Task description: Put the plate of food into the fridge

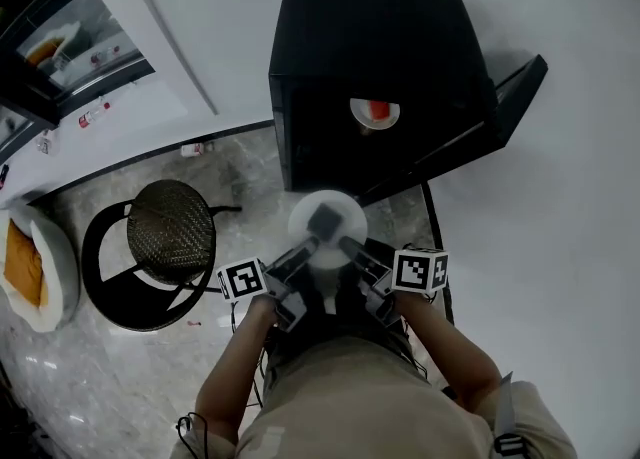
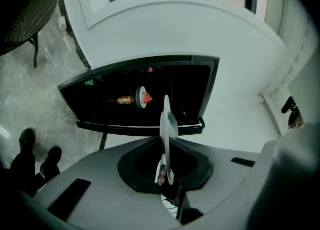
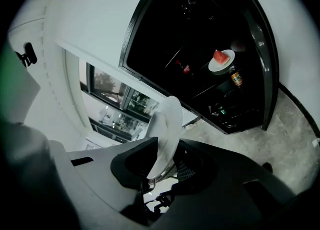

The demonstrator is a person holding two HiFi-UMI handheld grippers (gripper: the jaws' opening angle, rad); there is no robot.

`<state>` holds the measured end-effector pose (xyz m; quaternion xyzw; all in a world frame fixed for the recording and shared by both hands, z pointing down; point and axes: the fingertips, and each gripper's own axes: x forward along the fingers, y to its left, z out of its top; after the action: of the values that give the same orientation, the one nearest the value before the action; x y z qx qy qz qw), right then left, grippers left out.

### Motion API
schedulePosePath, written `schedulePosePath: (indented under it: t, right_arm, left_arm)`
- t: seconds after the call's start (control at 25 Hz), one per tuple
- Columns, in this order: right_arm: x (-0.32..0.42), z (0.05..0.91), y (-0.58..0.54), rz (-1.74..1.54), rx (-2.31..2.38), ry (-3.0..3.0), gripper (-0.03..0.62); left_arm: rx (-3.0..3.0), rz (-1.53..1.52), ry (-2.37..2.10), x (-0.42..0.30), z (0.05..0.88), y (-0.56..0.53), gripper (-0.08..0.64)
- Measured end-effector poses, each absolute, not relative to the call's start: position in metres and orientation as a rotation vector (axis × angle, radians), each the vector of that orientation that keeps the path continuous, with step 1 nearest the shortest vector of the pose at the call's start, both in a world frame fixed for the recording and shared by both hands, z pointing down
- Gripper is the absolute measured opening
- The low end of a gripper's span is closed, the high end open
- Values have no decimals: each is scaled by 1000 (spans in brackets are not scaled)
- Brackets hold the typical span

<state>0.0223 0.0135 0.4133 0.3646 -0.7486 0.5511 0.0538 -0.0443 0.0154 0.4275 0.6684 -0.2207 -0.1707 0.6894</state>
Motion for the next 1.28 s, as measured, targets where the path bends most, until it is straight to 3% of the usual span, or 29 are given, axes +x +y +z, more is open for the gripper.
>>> schedulePosePath:
  t: [0.32, 0.72, 1.28]
  right_arm:
    - [31, 426, 17, 1568, 1086, -2225, 143]
    - [42, 432, 10, 1435, 1084, -2207, 179]
    - [75, 426, -1, 1422, 1230, -2221, 189]
  left_arm:
    - [1482, -398, -480, -34, 434, 9, 21]
    - [1461, -425, -493, -31, 442, 6, 21]
    - [1381, -460, -502, -27, 470, 7, 21]
